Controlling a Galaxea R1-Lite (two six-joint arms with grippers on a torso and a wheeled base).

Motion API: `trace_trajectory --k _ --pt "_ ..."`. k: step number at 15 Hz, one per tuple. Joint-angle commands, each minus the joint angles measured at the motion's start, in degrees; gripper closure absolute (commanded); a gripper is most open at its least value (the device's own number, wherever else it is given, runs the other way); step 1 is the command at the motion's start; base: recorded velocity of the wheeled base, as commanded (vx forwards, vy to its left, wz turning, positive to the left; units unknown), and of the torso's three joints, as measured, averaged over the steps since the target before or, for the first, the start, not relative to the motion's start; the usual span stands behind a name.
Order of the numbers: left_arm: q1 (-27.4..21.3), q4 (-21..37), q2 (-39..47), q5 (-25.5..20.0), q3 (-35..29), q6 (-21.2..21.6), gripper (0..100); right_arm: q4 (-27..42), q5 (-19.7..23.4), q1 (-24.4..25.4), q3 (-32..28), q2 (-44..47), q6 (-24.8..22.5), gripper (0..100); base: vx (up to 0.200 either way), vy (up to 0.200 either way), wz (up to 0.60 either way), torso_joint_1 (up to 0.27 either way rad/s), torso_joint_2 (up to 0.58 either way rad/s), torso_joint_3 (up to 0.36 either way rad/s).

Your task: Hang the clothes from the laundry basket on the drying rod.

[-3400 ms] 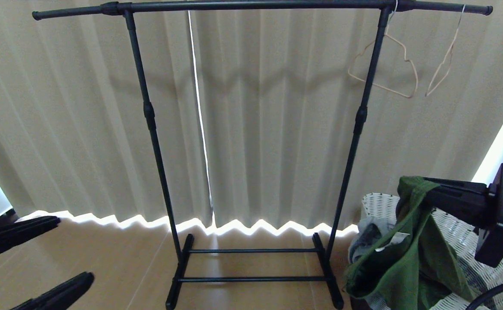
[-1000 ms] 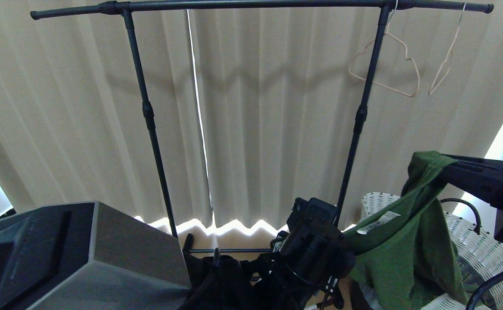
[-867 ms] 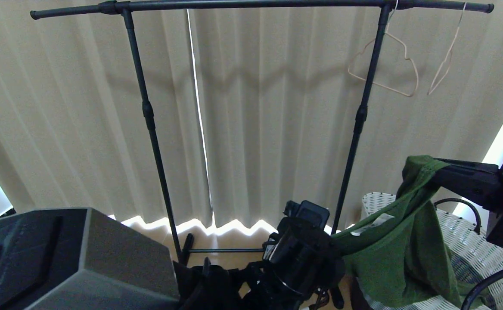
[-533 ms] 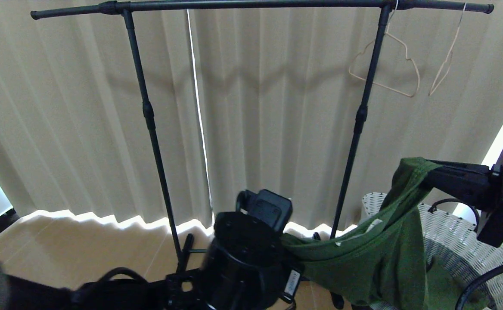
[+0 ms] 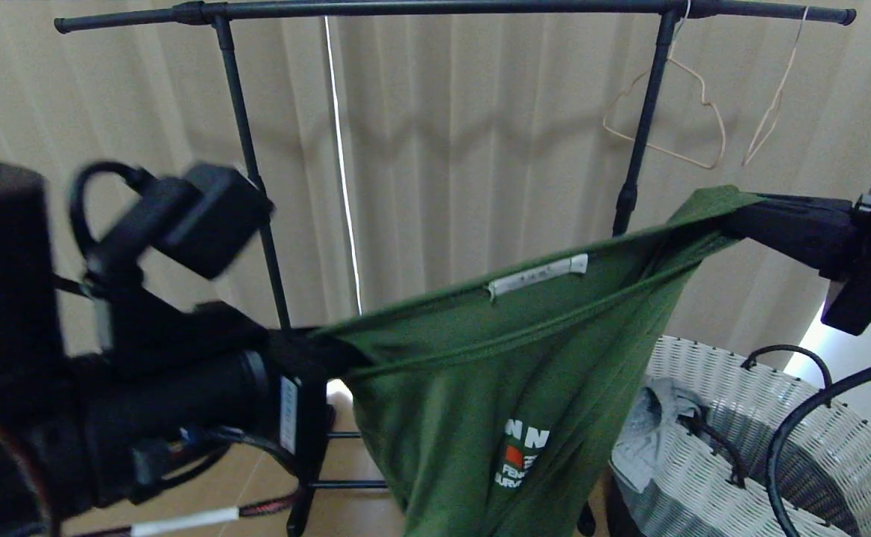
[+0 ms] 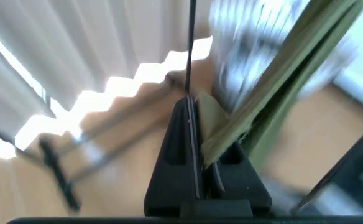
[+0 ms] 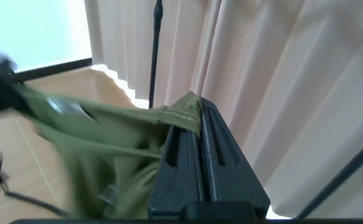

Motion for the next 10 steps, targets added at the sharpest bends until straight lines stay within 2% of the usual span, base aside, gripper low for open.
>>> trace_trajectory --k 1,2,3,6,7,10 --pt "4.6 2.3 -4.7 -1.8 -8.9 2.6 100 -0.8 0.0 0.0 -1.5 2.1 0.1 100 0.000 0.000 0.00 0.000 0.00 0.000" --pt "5.4 3.1 -2.5 -1.8 -13.0 6.3 100 -3.1 0.0 0.0 -1.5 3.3 0.0 100 0.000 0.000 0.00 0.000 0.00 0.000" --pt "5.6 4.0 -1.1 -1.8 -16.5 8.1 100 -5.3 -0.1 0.0 -1.5 4.4 0.0 100 0.000 0.000 0.00 0.000 0.00 0.000" --pt "5.7 6.0 3.0 -1.7 -26.1 9.6 100 -8.5 0.0 -1.6 -3.8 6.8 0.2 100 0.000 0.000 0.00 0.000 0.00 0.000" --pt "5.6 6.3 4.1 -1.7 -27.7 9.6 100 -8.7 0.0 -2.3 -5.2 7.2 0.5 100 0.000 0.000 0.00 0.000 0.00 0.000" --pt "5.6 6.3 4.6 -1.7 -27.0 9.6 100 -8.7 -0.1 -2.8 -5.1 7.0 1.0 100 0.000 0.000 0.00 0.000 0.00 0.000"
